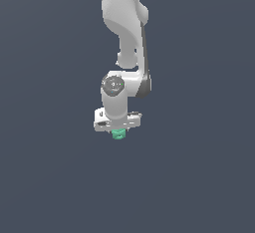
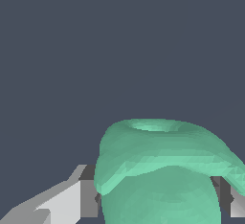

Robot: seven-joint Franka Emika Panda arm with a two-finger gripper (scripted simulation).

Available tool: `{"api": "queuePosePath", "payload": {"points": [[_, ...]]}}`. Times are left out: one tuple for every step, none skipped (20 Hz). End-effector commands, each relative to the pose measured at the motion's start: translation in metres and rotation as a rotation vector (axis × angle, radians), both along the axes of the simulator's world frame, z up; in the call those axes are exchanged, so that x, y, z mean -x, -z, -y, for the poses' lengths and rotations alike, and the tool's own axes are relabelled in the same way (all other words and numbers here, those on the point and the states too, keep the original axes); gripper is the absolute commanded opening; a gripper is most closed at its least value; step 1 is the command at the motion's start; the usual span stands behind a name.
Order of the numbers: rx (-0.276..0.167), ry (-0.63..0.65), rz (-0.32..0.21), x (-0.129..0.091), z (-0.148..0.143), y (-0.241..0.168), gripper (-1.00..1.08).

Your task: Pick up the object and move it to a goal position.

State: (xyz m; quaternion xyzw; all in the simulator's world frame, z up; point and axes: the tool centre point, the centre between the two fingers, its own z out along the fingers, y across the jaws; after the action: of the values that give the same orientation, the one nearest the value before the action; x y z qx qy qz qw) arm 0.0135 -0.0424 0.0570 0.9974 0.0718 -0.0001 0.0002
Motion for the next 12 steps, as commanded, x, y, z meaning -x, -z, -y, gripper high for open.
{"api": "queuePosePath", "payload": {"points": [[0.000, -0.002, 0.001, -0.005, -0.021, -0.010, -1.00], [0.000, -0.002, 0.001, -0.007, -0.031, -0.015, -1.00], [0.000, -0.002, 0.001, -0.009, -0.041, -0.020, -1.00], [0.000, -0.002, 0.001, -0.012, -0.051, -0.025, -1.00], [0.000, -0.002, 0.001, -0.014, -0.062, -0.030, -1.00], [0.000, -0.002, 0.001, -0.017, -0.073, -0.035, -1.00], [0.000, -0.002, 0.001, -0.019, -0.083, -0.040, -1.00], [0.000, -0.002, 0.001, -0.022, -0.094, -0.046, -1.00], [0.000, -0.002, 0.001, -0.024, -0.105, -0.051, -1.00], [0.000, -0.002, 0.001, -0.027, -0.116, -0.056, -1.00], [0.000, -0.002, 0.001, -0.030, -0.126, -0.061, -1.00], [0.000, -0.002, 0.001, -0.033, -0.137, -0.066, -1.00]]}}
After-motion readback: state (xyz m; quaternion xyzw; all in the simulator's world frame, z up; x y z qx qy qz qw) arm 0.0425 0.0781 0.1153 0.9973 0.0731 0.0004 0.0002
